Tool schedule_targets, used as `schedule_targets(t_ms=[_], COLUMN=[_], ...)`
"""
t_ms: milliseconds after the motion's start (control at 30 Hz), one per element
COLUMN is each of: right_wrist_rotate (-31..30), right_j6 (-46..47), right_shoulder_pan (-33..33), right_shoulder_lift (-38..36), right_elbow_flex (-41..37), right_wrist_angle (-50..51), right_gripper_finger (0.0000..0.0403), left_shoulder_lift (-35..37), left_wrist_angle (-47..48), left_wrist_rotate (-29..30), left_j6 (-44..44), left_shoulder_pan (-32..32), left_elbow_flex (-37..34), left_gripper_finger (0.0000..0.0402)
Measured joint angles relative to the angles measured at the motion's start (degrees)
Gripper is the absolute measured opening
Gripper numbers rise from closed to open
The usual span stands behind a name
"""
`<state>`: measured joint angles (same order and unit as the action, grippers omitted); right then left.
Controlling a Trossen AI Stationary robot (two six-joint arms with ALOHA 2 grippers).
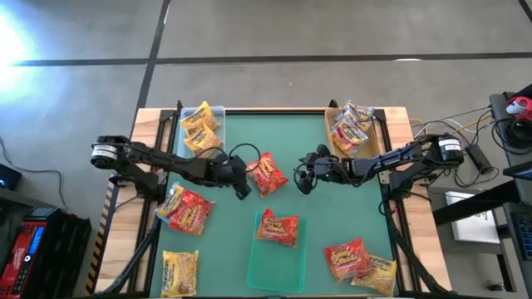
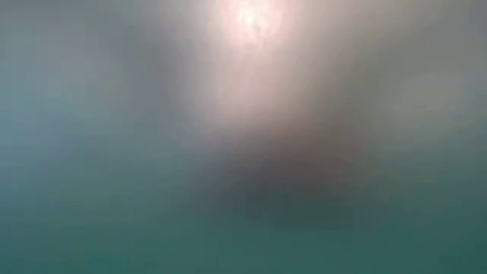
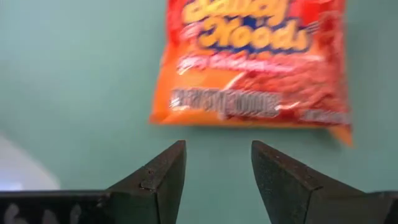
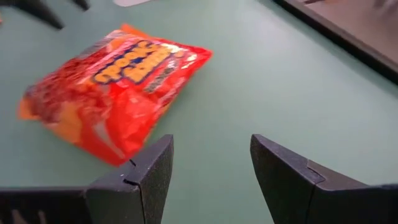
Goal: Sort Maruchan noodles
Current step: Put the red noodle pack into the green bin
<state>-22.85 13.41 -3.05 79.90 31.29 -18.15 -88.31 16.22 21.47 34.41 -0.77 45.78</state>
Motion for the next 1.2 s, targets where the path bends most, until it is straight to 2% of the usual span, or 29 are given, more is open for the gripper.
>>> schedule_targets(t_ms=[200,433,633,733,1067,1200], right_wrist_rotate=[-3.24,-3.33,-8.65,-9.14,-8.25,-8.24], right_j6=[0.49,3.18,5.22,7.19,9.18,9.57], right_shoulder_pan=[-0.11,-0.11,-0.11,-0.11,-0.11,-0.11], right_shoulder_lift=[0.02,0.04,0.04,0.04,0.04,0.04], right_elbow_flex=[-0.02,-0.04,-0.02,-0.02,0.0,0.0], right_wrist_angle=[0.5,2.73,2.76,2.87,2.9,2.88], right_gripper_finger=[0.0205,0.0205,0.0205,0.0205,0.0205,0.0205], left_shoulder_lift=[-2.17,-5.43,-7.28,-8.68,-13.84,-15.77], left_wrist_angle=[-11.3,-12.21,-12.34,-13.3,-24.4,-25.67], left_wrist_rotate=[0.03,-0.03,-1.5,-1.51,-1.62,-2.95], left_j6=[-4.88,-4.04,-3.48,-3.96,-8.88,-11.06], left_shoulder_pan=[0.02,-0.08,-0.16,0.13,1.96,2.84], left_elbow_flex=[0.09,-0.37,-0.67,-0.67,-0.49,1.36], left_gripper_finger=[0.0166,0.0166,0.0166,0.0166,0.0166,0.0166])
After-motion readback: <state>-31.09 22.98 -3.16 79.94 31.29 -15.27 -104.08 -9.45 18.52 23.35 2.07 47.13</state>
